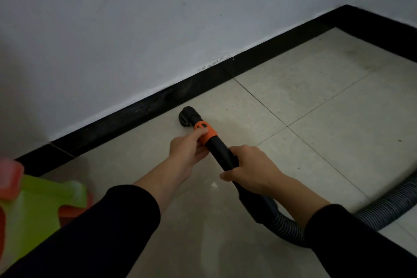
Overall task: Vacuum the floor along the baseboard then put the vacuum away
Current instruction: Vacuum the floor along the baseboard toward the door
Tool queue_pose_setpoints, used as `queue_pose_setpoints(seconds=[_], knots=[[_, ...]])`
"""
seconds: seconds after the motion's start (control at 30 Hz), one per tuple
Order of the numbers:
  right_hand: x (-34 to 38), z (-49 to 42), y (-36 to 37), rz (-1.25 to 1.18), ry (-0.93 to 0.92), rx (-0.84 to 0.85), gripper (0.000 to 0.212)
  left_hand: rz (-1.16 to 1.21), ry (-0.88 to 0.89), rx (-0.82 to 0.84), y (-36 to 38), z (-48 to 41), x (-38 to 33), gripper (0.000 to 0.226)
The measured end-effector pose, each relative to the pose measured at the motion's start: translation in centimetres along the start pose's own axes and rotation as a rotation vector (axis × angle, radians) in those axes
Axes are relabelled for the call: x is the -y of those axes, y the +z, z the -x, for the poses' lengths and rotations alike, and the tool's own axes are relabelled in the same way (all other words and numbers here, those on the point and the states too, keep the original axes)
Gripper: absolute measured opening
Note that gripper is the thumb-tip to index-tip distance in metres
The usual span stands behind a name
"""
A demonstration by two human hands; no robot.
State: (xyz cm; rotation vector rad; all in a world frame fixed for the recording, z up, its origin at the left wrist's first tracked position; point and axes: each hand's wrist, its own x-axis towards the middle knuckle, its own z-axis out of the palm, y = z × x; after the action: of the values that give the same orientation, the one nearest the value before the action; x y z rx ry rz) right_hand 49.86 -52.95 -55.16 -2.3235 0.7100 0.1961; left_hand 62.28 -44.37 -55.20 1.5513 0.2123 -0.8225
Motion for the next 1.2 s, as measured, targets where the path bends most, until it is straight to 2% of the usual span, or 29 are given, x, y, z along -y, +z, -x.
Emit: queue_pose_setpoints(seconds=[0.27, 0.47, 1.2], knots=[[1.8, -1.6, 0.4, 0.051, -0.05, 0.01, 0.025, -0.013, 0.012, -0.049, -1.8, -1.7, -0.8, 0.03], [2.6, -2.4, 1.7, 0.076, -0.068, -0.033, 0.023, -0.074, 0.125, -0.115, -1.7, -2.7, -1.5, 0.015], [2.7, -2.9, 1.7, 0.093, -0.01, -0.095, 0.024, -0.073, 0.121, -0.067, -0.2, -4.8, -1.6, 0.017]])
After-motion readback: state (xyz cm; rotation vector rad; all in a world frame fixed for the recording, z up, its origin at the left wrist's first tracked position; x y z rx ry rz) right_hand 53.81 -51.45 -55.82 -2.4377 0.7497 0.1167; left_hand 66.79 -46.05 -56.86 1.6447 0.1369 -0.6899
